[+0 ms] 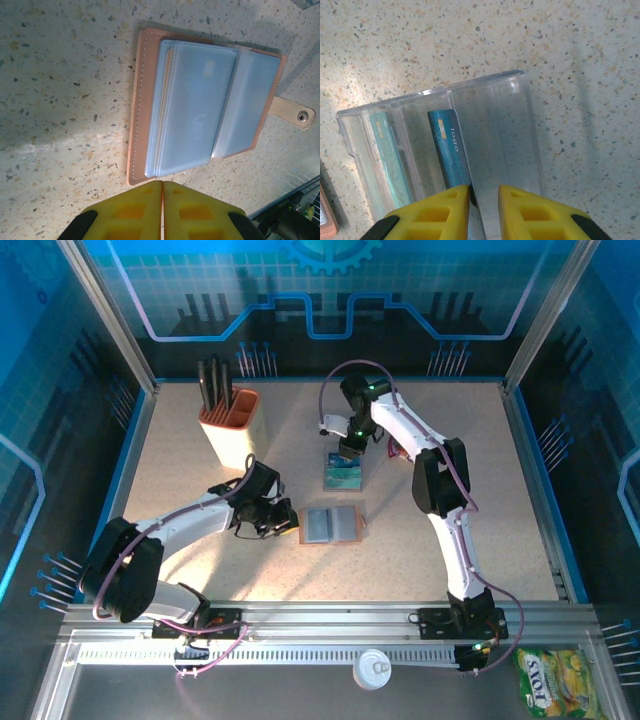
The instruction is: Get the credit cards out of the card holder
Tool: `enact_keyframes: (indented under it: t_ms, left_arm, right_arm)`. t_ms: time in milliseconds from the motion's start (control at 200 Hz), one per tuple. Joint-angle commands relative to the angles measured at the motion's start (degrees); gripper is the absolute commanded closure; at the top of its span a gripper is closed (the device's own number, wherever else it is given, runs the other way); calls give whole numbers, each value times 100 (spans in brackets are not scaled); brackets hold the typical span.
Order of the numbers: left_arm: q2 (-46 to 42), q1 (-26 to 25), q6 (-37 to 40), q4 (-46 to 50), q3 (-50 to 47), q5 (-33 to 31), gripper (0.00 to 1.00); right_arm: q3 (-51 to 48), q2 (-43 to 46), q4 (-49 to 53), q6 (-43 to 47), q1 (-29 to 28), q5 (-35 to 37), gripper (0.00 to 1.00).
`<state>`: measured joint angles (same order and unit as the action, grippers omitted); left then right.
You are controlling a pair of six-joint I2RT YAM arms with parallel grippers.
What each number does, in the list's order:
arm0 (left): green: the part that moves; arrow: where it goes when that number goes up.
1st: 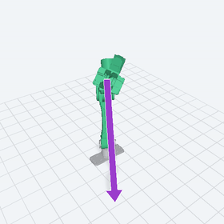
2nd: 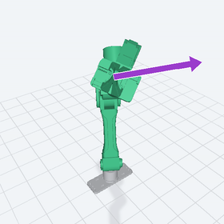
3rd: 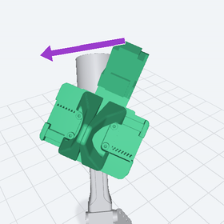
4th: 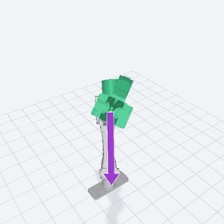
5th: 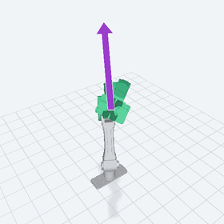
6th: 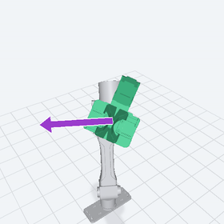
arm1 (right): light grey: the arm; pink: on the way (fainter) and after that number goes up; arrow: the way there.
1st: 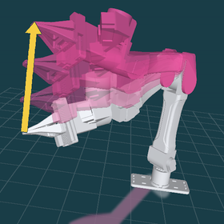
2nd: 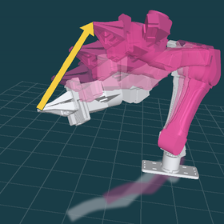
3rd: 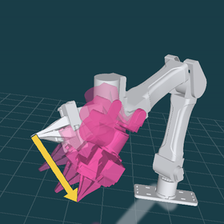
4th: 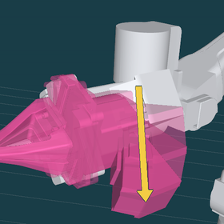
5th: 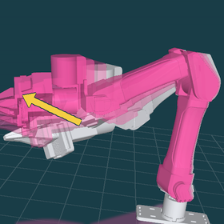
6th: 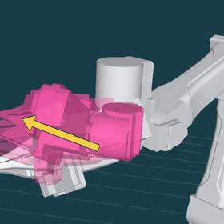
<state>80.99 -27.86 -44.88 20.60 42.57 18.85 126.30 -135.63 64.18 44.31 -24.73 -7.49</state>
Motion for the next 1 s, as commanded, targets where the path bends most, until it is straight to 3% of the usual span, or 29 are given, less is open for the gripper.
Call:
enact_keyframes:
  t_ms: [0,285,530,995]
  left_arm:
    - [40,46,22,-3,-17,32,90]
    - [62,57,24,-13,-30,40,90]
    - [57,60,30,-32,-54,40,90]
    - [48,64,2,-58,-104,48,90]
  right_arm:
    - [-27,395,-98,-96,-19,-72,76]
    - [-48,437,-211,-226,4,-133,73]
    - [-110,297,-370,-248,3,36,100]
    - [-693,265,-477,-273,-53,-24,100]
